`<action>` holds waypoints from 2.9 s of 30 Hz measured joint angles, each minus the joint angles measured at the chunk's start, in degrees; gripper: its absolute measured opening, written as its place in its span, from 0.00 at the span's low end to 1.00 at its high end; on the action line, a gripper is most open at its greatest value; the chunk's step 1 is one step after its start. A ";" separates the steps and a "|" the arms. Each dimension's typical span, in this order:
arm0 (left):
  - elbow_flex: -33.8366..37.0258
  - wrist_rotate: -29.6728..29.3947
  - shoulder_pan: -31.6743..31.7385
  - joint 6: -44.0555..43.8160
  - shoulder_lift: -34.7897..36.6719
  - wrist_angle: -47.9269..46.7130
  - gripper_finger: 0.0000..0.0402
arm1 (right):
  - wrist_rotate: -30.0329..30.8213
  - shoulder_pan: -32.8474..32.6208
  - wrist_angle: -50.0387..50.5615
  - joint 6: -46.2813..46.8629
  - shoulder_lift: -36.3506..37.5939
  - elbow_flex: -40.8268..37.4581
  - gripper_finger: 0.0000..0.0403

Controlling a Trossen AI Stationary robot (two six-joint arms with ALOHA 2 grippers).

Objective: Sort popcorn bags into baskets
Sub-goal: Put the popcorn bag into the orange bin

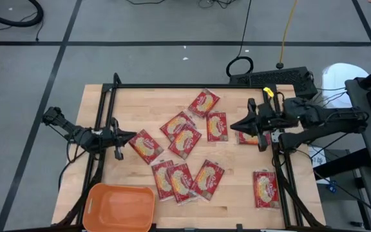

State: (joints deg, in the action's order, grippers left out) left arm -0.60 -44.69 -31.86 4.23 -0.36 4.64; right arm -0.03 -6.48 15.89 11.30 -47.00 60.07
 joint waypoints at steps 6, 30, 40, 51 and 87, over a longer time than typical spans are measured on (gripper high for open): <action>-3.03 -0.02 0.00 -0.64 -0.03 3.01 0.06 | 3.72 0.00 3.50 0.89 -2.47 0.00 0.00; -43.42 6.40 1.27 8.96 -42.43 -19.89 0.06 | 6.14 0.02 -2.40 3.88 -5.69 -19.09 0.00; -43.17 21.29 12.14 9.02 -53.29 -18.39 0.06 | 12.36 0.03 -4.55 18.12 -5.71 -31.28 0.06; -43.17 32.32 26.06 9.07 -63.68 -9.86 0.06 | 18.27 0.02 -4.72 19.46 -5.71 -41.80 0.36; -43.17 35.85 29.27 10.03 -74.29 8.93 0.06 | 24.29 1.93 -40.99 27.03 -32.19 -48.94 0.36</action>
State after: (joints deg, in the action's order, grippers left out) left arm -43.77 -8.84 -2.59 14.26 -74.65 13.58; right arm 24.25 -4.55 -25.10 38.33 -79.19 11.13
